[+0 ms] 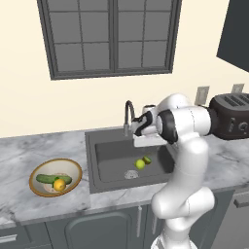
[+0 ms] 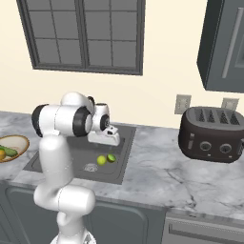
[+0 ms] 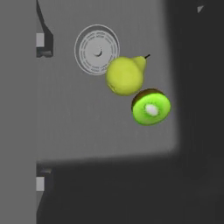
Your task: There is a mixed pile of frozen fruits and vegetables on the counter. Locate all the frozen vegetables and place the items in a bowl on the counter. Take all the frozen fruits and defrost them in a running sink.
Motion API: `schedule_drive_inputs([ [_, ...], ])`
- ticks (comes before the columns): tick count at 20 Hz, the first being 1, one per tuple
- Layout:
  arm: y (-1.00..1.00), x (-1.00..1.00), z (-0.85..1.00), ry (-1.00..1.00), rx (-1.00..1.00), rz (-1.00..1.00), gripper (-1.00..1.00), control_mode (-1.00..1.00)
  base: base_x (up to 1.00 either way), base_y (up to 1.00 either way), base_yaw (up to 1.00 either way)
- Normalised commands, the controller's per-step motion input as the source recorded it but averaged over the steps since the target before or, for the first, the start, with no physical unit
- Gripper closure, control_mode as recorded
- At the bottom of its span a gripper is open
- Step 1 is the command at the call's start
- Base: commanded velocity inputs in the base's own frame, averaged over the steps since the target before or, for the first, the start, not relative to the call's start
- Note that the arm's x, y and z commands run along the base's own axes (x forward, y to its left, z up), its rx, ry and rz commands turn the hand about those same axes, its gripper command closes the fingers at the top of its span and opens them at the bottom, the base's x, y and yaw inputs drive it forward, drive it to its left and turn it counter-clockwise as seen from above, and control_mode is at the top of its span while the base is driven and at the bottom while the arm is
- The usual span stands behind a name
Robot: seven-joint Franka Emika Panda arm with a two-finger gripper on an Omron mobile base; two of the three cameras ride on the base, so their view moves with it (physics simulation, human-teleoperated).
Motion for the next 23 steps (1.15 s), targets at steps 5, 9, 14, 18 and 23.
schedule_drive_inputs([
  [5,-0.07,-0.19,0.65,0.0,0.02,-0.01,-1.0,-1.0,0.0,0.0,0.0],
  [9,-0.07,-0.26,0.64,0.0,0.03,0.0,-1.0,-1.0,0.0,0.0,0.0],
  [14,-0.08,-0.37,0.63,0.0,0.03,0.0,-1.0,-1.0,0.0,0.0,0.0],
  [18,-0.02,-0.4,0.61,0.0,0.02,0.0,-1.0,-1.0,0.0,0.0,0.0],
  [23,0.0,-0.45,0.57,-0.02,0.0,0.0,-1.0,-1.0,0.0,0.0,0.0],
])
